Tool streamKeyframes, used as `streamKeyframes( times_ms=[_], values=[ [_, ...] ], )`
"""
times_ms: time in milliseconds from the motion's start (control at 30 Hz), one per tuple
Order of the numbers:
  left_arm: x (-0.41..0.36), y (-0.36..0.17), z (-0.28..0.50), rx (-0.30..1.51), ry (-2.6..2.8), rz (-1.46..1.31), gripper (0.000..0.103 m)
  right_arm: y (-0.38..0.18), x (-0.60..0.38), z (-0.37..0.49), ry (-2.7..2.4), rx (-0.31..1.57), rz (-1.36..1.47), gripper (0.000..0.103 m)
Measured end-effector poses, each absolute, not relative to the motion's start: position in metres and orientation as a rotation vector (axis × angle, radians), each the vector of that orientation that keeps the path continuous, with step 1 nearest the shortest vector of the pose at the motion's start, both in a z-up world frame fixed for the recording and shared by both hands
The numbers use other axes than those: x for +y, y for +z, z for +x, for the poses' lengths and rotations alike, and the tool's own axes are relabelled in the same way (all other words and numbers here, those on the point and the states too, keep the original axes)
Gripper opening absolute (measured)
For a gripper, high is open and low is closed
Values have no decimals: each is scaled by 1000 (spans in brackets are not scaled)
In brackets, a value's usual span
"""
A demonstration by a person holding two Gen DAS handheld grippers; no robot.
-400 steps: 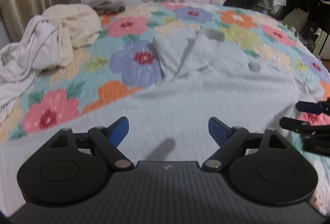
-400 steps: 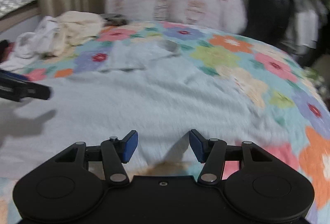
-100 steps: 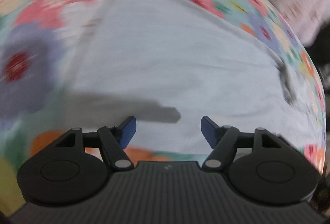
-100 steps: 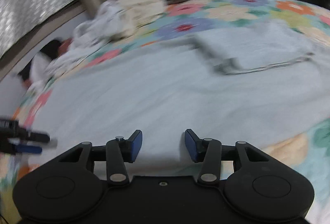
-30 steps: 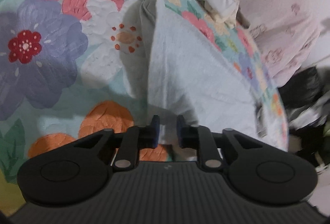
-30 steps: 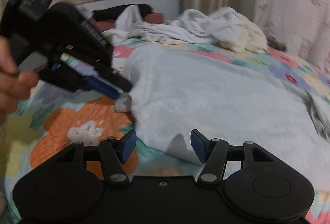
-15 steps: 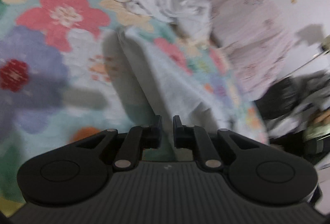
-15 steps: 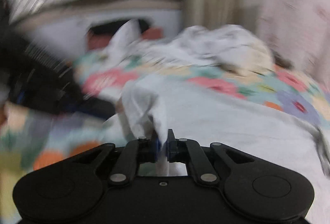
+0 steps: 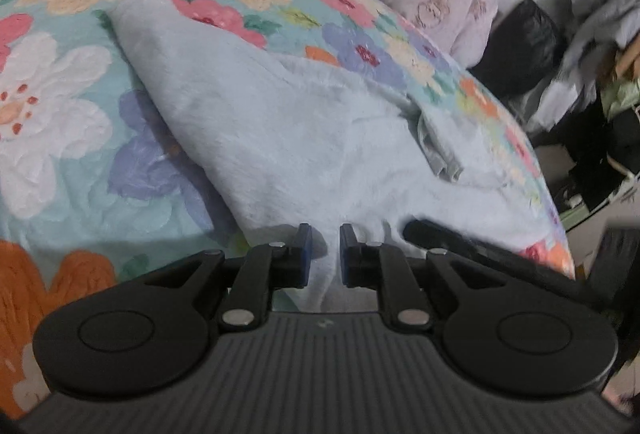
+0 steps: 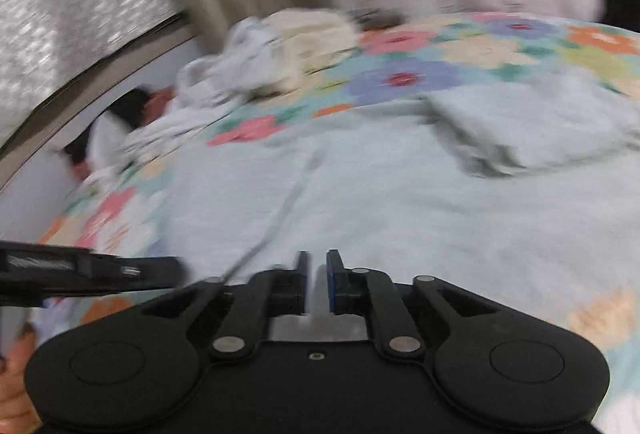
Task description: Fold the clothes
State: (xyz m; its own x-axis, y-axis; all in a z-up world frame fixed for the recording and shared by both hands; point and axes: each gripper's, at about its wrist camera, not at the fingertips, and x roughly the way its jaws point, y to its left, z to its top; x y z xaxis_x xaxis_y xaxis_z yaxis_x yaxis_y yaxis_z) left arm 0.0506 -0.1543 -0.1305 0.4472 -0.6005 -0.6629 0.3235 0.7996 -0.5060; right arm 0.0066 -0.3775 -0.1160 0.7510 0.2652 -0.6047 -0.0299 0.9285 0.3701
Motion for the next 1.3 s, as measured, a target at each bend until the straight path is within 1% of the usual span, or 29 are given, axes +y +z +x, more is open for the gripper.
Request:
streamKeyframes(
  times_ms=[33, 67, 167, 300, 367, 467, 500, 533, 567, 667, 800, 833, 867, 933, 1000, 1100, 1167, 1233, 1300],
  values=[
    [-156, -133, 51, 953, -585, -320, 16, -115, -379, 17, 200, 730, 374, 37],
    [-155, -136, 51, 957, -581, -320, 16, -116, -381, 30, 235, 761, 410, 39],
    [-147, -144, 50, 965, -574, -328, 16, -120, -381, 67, 330, 841, 496, 39],
    [-138, -154, 50, 970, -583, -353, 16, -132, -367, 101, 347, 927, 415, 42],
    [-137, -157, 50, 970, -586, -360, 16, -136, -363, 114, 359, 929, 393, 46],
    [-135, -161, 47, 970, -588, -360, 16, -133, -358, 133, 365, 881, 369, 46],
    [-135, -163, 46, 972, -589, -356, 16, -132, -356, 140, 363, 857, 358, 45],
    [-136, -163, 45, 970, -590, -345, 16, -130, -355, 145, 363, 832, 346, 27],
    [-135, -163, 45, 966, -591, -342, 16, -127, -355, 148, 368, 812, 330, 5],
    [-132, -157, 43, 956, -593, -364, 16, -111, -350, 139, 375, 745, 263, 5],
    [-133, -136, 32, 873, -649, -390, 16, -71, -371, 74, 238, 541, 250, 4],
    [-136, -130, 30, 848, -668, -394, 18, -66, -380, 52, 164, 498, 257, 4],
    [-142, -127, 28, 835, -683, -385, 24, -66, -389, 32, 90, 476, 269, 4],
    [-156, -125, 23, 821, -707, -339, 32, -79, -405, 1, -28, 500, 283, 4],
    [-171, -129, 19, 838, -701, -252, 32, -103, -416, -10, -74, 577, 296, 4],
    [-189, -138, 13, 872, -675, -147, 33, -135, -432, -15, -92, 647, 420, 5],
    [-192, -138, 9, 878, -652, -121, 34, -143, -435, -12, -81, 652, 466, 5],
    [-194, -138, 6, 884, -629, -97, 35, -143, -433, -7, -74, 649, 441, 5],
    [-187, -134, 8, 877, -616, -142, 43, -139, -432, -6, -53, 626, 427, 5]
  ],
)
